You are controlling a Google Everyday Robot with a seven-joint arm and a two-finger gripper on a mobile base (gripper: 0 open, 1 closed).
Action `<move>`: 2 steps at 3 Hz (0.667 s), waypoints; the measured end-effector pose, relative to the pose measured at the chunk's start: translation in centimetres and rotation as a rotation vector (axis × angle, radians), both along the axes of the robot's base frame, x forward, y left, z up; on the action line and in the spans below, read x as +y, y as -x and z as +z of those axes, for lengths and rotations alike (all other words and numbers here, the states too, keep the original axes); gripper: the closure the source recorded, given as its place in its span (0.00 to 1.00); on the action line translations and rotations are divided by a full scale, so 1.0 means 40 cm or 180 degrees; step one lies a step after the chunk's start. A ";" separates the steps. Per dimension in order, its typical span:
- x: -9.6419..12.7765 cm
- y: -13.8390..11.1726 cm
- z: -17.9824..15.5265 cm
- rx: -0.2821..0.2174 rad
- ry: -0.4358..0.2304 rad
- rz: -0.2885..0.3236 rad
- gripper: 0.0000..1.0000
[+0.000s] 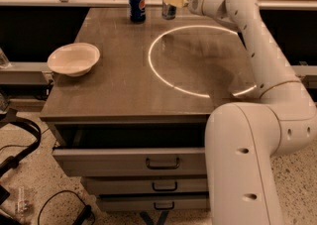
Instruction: Move redbull can near pepsi can
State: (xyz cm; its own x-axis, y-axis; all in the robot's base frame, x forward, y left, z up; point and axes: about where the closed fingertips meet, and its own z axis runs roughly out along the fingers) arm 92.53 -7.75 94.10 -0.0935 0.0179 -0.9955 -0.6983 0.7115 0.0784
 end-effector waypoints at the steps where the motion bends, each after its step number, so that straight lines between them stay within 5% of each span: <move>1: 0.043 -0.017 -0.031 0.0080 -0.0165 0.0006 1.00; 2: 0.085 -0.035 -0.068 0.0094 -0.0121 -0.0025 1.00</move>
Offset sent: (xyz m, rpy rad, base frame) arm 0.0132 0.0481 -0.0455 0.0153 0.0290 -0.0322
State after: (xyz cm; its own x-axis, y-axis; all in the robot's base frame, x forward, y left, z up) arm 93.95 -4.37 91.36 -0.1227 0.0566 -0.9908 -0.6897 0.7131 0.1261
